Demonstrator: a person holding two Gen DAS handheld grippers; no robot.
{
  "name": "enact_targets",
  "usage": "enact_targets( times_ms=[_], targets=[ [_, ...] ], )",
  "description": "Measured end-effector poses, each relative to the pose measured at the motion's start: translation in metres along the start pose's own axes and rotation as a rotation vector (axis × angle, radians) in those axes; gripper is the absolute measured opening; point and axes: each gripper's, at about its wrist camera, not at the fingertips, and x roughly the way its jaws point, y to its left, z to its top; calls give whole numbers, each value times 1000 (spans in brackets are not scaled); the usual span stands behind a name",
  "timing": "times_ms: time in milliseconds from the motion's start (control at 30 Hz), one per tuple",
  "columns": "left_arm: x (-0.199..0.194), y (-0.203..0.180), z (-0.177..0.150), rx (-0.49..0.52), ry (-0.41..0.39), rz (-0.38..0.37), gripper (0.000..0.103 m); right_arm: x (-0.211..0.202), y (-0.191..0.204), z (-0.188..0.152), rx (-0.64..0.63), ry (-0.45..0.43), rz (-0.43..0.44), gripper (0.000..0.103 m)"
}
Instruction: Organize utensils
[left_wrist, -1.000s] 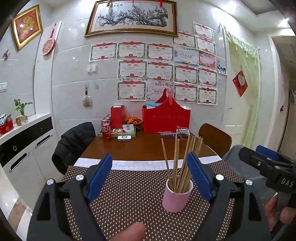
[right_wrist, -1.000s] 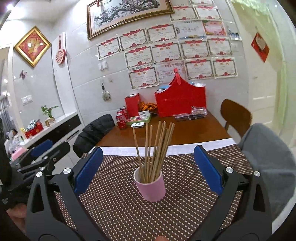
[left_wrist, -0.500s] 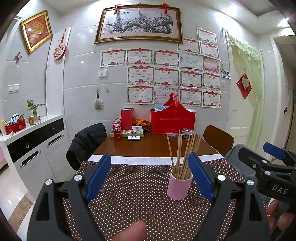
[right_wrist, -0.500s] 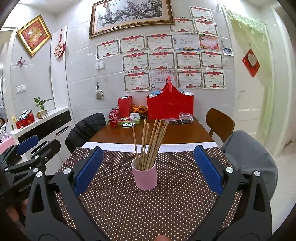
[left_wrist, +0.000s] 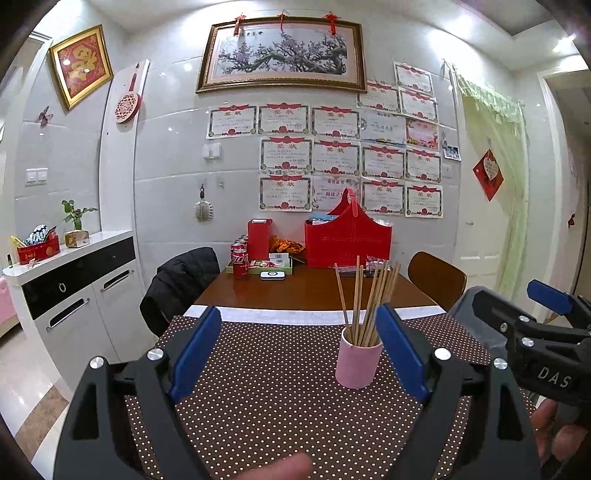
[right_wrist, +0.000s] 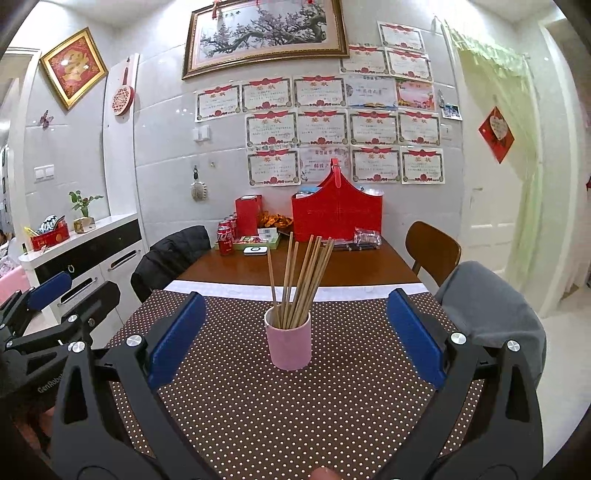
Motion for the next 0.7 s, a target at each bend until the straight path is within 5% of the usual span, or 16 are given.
enact_targets(
  times_ms=[700],
  targets=[
    [-3,13,4,-10,-19,30,86,1,9,4,-3,-15,13,97]
  ],
)
